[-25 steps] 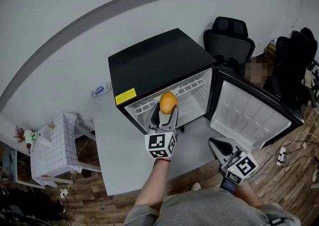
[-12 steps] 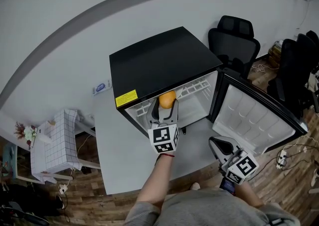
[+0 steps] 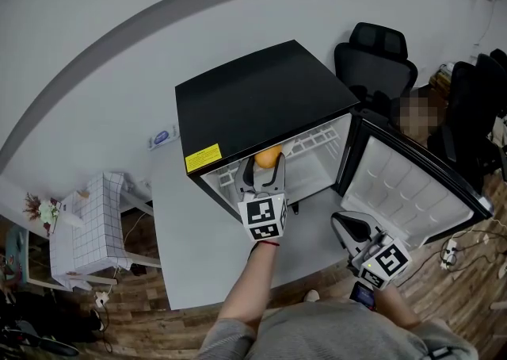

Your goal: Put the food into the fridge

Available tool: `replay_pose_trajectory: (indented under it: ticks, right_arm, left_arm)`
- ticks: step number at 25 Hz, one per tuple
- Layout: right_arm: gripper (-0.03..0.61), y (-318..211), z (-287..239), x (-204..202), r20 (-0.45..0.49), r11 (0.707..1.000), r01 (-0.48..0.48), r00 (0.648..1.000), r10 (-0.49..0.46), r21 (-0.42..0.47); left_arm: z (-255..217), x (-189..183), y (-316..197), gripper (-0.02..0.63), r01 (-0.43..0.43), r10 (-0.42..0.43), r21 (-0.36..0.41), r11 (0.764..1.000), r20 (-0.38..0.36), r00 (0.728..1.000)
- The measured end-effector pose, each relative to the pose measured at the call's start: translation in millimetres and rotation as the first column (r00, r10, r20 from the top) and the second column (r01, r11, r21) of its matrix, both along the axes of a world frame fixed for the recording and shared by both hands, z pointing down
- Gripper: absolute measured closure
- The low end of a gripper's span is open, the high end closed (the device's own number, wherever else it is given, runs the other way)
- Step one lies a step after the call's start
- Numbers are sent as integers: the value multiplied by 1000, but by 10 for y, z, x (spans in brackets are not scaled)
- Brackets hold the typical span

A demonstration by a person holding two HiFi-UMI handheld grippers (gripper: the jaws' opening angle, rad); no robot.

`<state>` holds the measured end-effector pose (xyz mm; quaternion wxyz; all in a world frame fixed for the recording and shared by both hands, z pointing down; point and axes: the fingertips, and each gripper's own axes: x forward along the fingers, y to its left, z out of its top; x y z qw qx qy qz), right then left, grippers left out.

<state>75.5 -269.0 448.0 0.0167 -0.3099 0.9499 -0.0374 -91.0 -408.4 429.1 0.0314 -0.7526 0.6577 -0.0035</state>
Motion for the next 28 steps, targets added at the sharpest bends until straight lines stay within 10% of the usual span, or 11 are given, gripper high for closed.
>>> replay_pose_trajectory:
  ticks: [28]
  right_arm:
    - [568,13,34,103,-11,999,-33,999,33,-12]
  left_arm:
    - [171,-17,-256,324,88,-72,-81,993,183,980]
